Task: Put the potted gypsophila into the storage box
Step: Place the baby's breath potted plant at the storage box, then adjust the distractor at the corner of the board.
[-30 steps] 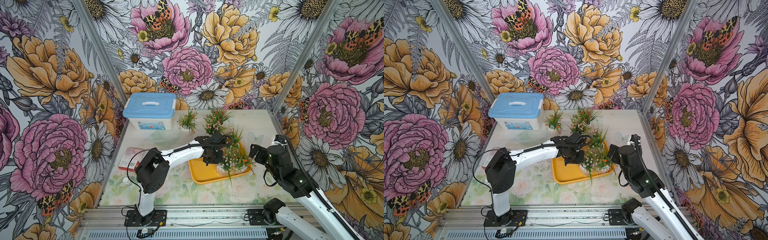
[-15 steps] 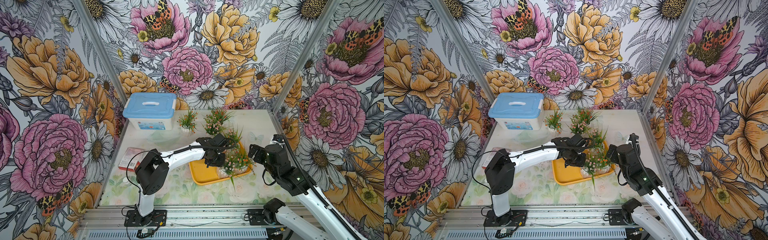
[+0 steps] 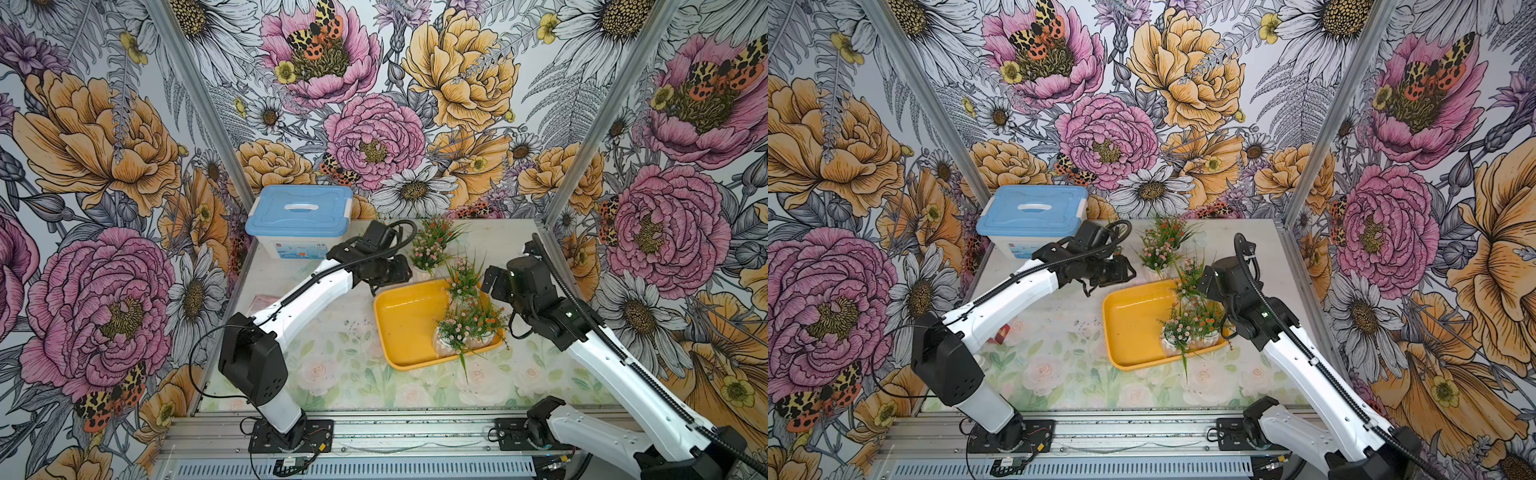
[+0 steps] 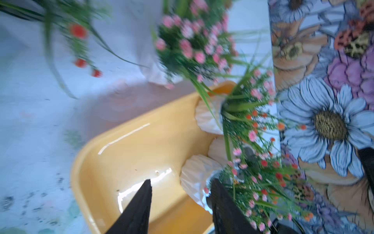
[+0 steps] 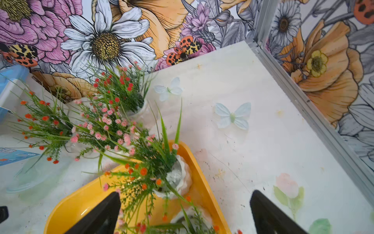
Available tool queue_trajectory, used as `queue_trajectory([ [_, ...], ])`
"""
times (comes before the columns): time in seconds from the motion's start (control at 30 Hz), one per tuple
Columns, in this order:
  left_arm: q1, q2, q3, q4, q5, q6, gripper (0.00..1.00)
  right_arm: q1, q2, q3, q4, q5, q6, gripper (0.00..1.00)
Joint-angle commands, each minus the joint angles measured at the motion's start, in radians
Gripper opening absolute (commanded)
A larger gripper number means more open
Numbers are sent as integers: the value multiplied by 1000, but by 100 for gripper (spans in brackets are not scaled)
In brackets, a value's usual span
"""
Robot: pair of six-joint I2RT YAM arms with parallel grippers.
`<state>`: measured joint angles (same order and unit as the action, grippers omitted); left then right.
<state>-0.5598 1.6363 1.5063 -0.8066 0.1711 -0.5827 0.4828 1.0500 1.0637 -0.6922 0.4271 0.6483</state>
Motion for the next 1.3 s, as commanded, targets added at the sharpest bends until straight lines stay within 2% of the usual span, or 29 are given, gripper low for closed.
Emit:
queue_trajectory([
  [0.0, 111, -16, -26, -36, -73, 31, 48, -3, 68, 70, 142, -31, -59, 99],
  [0.1, 219, 16, -44, -35, -71, 18, 45, 20, 153, 116, 255, -28, -64, 99],
  [0.2, 289, 72, -28, -34, -62, 24, 45, 84, 259, 181, 356, -11, -146, 99],
  [0.33, 331, 169, 41, -33, -45, 43, 45, 146, 408, 295, 433, -52, -216, 99],
  [0.57, 367, 369, 190, -34, 35, 43, 42, 185, 567, 404, 520, -140, -215, 99],
  [0.93, 362, 485, 322, -32, 55, 19, 41, 189, 575, 377, 522, -96, -196, 99],
  [1.27, 324, 539, 353, -9, -18, 12, 38, 189, 540, 337, 521, -50, -186, 99],
])
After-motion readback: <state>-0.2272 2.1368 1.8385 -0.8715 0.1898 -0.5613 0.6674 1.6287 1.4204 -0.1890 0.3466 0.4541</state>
